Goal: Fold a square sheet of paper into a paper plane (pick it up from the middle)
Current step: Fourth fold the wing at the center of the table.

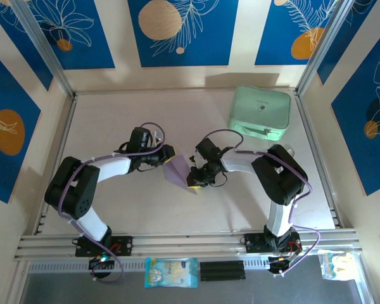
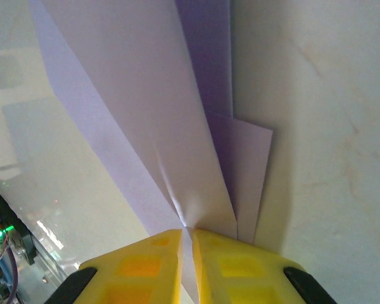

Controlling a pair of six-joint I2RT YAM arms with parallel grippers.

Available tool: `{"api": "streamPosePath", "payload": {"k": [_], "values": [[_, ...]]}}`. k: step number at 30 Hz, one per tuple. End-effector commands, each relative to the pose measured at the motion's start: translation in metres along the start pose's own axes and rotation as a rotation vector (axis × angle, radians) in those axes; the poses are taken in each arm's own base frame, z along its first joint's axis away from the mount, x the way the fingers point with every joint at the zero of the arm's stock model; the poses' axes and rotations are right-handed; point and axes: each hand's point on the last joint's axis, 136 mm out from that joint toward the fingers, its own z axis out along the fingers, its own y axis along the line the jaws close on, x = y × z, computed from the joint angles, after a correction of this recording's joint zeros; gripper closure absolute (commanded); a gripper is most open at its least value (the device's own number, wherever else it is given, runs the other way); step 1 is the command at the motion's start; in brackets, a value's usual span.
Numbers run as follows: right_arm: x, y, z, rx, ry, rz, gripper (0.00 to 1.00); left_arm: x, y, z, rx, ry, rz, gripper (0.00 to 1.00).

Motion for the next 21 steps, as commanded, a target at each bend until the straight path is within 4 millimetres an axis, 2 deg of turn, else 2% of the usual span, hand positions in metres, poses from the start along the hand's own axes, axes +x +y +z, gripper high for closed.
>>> {"api": "streamPosePath", "payload": {"k": [1, 8, 12, 21], "values": [[0.030, -0.030, 0.005, 0.077, 0.092, 0.051, 0.84, 0.012, 0.001, 0.000, 0.027, 0.016, 0.015, 0.80], [0.028, -0.033, 0.006, 0.088, 0.100, 0.071, 0.84, 0.029, -0.010, 0.011, 0.082, 0.053, 0.058, 0.81], [0.027, -0.035, 0.006, 0.094, 0.103, 0.079, 0.84, 0.034, -0.002, 0.023, 0.057, 0.078, 0.050, 0.81], [0.031, -0.041, 0.007, 0.112, 0.114, 0.097, 0.84, 0.033, 0.018, 0.037, -0.003, 0.083, 0.022, 0.81]]}}
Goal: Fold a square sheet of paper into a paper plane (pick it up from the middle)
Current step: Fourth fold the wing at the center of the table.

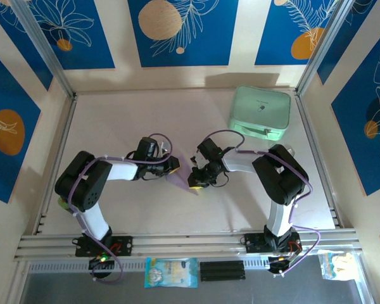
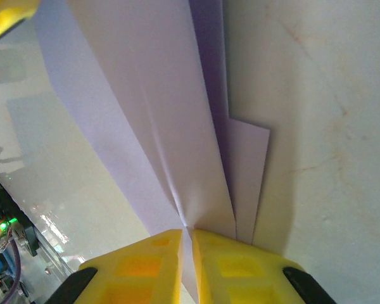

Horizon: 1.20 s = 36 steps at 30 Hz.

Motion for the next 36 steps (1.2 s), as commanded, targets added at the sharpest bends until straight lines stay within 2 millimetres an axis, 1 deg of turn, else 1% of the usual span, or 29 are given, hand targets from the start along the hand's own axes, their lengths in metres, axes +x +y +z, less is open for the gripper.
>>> {"api": "streamPosePath", "payload": {"k": [1, 15, 21, 25, 29, 35, 36], "values": [[0.030, -0.039, 0.010, 0.124, 0.107, 0.091, 0.84, -0.007, -0.001, 0.006, -0.004, -0.013, 0.004, 0.81], [0.040, -0.051, 0.010, 0.171, 0.132, 0.114, 0.84, -0.004, 0.028, 0.013, -0.090, -0.004, -0.027, 0.81], [0.045, -0.057, 0.008, 0.203, 0.149, 0.135, 0.84, -0.013, 0.046, 0.004, -0.154, -0.022, -0.026, 0.81], [0.048, -0.062, 0.007, 0.230, 0.157, 0.144, 0.84, -0.026, 0.056, -0.006, -0.203, -0.040, -0.007, 0.81], [0.050, -0.065, 0.006, 0.245, 0.160, 0.151, 0.84, -0.047, 0.065, -0.016, -0.250, -0.067, 0.015, 0.81], [0.050, -0.066, 0.005, 0.251, 0.155, 0.151, 0.84, -0.075, 0.077, -0.025, -0.292, -0.090, 0.033, 0.81], [0.049, -0.066, 0.005, 0.253, 0.153, 0.152, 0.84, -0.079, 0.076, -0.027, -0.294, -0.095, 0.035, 0.81]]}}
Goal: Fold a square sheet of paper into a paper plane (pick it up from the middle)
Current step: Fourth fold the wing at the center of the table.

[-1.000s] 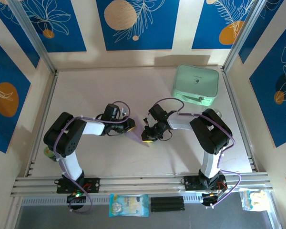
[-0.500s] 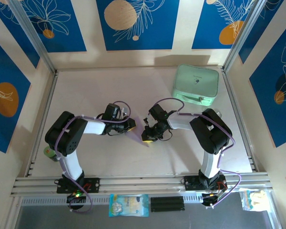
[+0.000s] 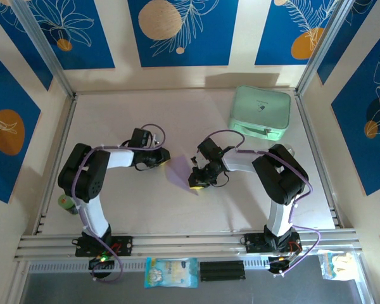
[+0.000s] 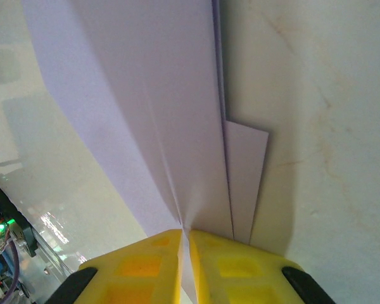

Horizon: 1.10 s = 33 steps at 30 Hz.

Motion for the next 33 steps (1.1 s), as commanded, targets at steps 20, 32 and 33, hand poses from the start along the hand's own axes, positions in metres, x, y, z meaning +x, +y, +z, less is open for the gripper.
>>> {"api": "streamPosePath", "payload": {"k": [20, 32, 33], "values": [[0.035, -0.051, 0.004, 0.203, 0.114, 0.126, 0.84, 0.051, -0.071, -0.022, 0.051, 0.028, 0.084, 0.86], [0.032, -0.042, 0.001, 0.160, 0.095, 0.108, 0.84, 0.054, -0.038, 0.009, -0.052, 0.049, 0.066, 0.90], [0.031, -0.040, 0.000, 0.150, 0.093, 0.104, 0.84, 0.054, -0.036, 0.011, -0.057, 0.051, 0.066, 0.91]]}}
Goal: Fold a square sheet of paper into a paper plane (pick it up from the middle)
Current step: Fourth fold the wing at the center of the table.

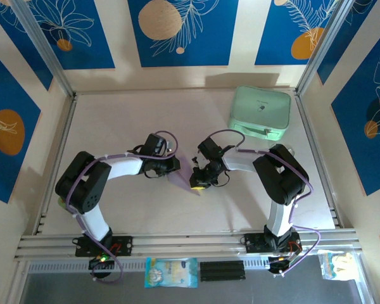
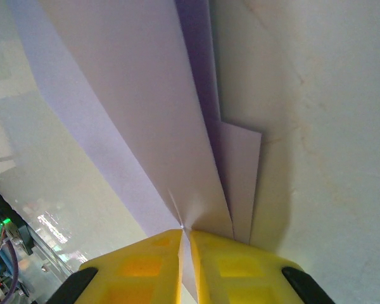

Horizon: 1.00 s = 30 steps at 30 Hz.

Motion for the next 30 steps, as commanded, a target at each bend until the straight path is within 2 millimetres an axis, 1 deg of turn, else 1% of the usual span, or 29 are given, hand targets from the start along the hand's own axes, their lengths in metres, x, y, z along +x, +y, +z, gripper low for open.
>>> {"api": "streamPosePath", "payload": {"k": [1, 6, 11, 14, 16, 20, 23, 26, 30], "values": [[0.026, -0.035, 0.004, 0.118, 0.073, 0.078, 0.84, -0.008, 0.007, 0.006, -0.028, -0.021, 0.004, 0.91], [0.016, -0.015, -0.006, 0.048, 0.032, 0.040, 0.84, -0.007, 0.016, 0.010, -0.064, -0.012, -0.008, 0.91], [-0.002, 0.023, -0.025, -0.080, -0.062, -0.001, 0.84, -0.001, 0.022, 0.013, -0.091, 0.023, -0.024, 0.92], [-0.011, 0.032, -0.028, -0.093, -0.107, 0.004, 0.84, 0.002, 0.028, 0.013, -0.117, 0.031, -0.032, 0.92], [-0.017, 0.037, -0.026, -0.095, -0.121, 0.010, 0.84, 0.003, 0.030, 0.013, -0.125, 0.036, -0.036, 0.92], [-0.030, 0.039, -0.014, -0.069, -0.118, 0.022, 0.89, 0.005, 0.033, 0.012, -0.140, 0.042, -0.044, 0.92], [-0.035, 0.037, -0.005, -0.052, -0.111, 0.036, 0.91, 0.006, 0.034, 0.012, -0.145, 0.045, -0.046, 0.92], [-0.041, 0.035, -0.002, -0.029, -0.115, 0.039, 0.92, 0.008, 0.036, 0.012, -0.153, 0.050, -0.049, 0.91], [-0.040, 0.027, 0.004, 0.005, -0.097, 0.051, 0.92, 0.010, 0.044, 0.010, -0.200, 0.058, -0.067, 0.91]]}}
